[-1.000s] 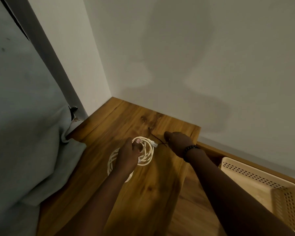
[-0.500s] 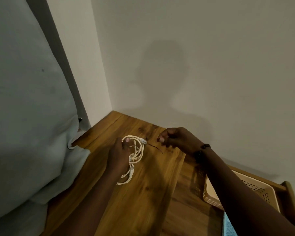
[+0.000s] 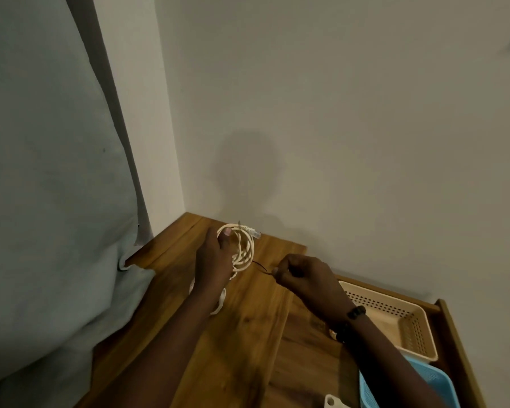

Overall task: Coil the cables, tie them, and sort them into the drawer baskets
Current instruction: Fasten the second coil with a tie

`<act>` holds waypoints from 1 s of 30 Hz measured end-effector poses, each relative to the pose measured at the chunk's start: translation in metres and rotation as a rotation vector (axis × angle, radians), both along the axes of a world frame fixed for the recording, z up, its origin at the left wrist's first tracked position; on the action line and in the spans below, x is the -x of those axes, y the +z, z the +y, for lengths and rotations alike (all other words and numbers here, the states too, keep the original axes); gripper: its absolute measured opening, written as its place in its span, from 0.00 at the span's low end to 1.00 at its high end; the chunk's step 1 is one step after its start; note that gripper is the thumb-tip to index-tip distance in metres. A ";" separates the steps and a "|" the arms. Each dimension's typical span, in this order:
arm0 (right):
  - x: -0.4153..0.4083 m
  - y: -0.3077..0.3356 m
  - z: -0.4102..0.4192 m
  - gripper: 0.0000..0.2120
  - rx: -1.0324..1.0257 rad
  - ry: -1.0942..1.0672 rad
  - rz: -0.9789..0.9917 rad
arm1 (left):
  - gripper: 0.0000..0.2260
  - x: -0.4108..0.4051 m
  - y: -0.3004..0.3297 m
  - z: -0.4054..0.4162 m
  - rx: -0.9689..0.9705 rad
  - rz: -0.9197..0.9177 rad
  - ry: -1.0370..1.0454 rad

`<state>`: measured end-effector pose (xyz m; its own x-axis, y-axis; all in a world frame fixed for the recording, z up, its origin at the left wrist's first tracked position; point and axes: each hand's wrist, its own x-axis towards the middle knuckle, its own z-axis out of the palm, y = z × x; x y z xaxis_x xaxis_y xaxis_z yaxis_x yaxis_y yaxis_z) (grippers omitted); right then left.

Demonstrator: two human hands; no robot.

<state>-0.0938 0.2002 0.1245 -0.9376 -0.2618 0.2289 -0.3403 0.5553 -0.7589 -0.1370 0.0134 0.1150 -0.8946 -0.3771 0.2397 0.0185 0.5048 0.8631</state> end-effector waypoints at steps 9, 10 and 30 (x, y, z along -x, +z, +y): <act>-0.021 0.007 0.016 0.15 -0.019 -0.187 -0.103 | 0.15 -0.018 -0.001 0.033 0.151 0.113 -0.031; -0.019 0.008 0.018 0.17 -0.017 -0.208 -0.098 | 0.14 -0.018 0.000 0.037 0.169 0.130 -0.038; -0.015 0.020 0.074 0.11 0.116 -0.219 -0.025 | 0.12 0.004 -0.004 0.105 0.217 0.145 -0.106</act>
